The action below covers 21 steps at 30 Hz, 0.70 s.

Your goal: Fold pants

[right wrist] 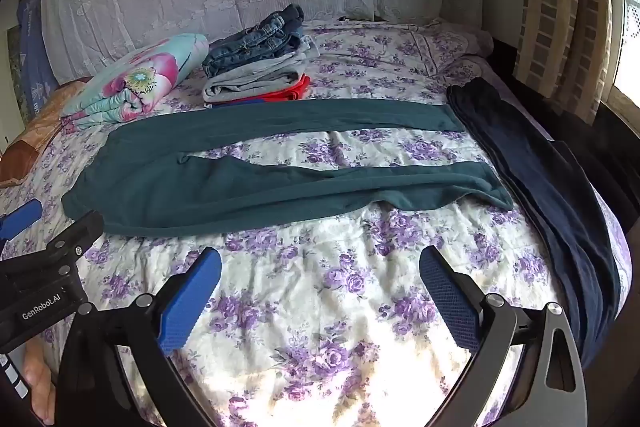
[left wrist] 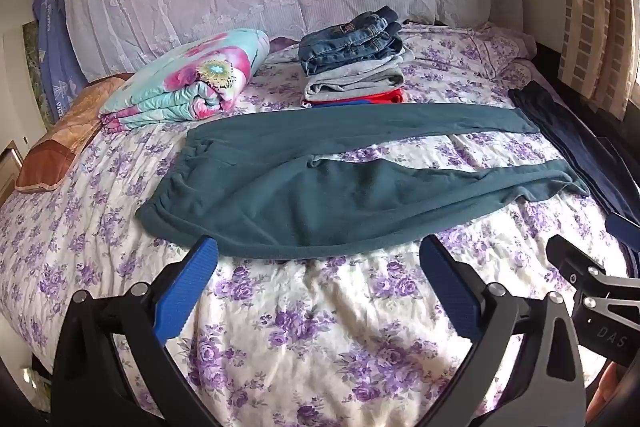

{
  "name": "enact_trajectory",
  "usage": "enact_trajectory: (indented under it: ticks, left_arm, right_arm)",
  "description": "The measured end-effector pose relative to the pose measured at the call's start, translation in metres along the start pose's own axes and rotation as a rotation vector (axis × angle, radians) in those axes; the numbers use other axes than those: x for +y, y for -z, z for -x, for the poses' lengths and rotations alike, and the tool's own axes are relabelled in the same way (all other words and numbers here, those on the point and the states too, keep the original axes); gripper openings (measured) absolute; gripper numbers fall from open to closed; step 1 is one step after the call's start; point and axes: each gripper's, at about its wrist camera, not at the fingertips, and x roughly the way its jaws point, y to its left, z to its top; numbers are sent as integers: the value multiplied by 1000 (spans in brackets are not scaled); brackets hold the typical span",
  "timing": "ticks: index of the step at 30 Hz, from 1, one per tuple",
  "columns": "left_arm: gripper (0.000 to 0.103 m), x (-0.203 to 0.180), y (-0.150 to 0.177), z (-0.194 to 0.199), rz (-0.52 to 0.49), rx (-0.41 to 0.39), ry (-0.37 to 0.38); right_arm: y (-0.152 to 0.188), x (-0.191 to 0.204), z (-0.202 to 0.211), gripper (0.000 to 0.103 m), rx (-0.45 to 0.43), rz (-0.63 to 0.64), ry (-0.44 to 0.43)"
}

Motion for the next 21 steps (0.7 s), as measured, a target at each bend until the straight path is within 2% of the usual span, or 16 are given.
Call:
enact_trajectory:
  ticks: [21]
  left_arm:
    - [98,2,-1,1,-8,-7,-4]
  right_arm:
    - [1,4,-1,99,1,0,-1]
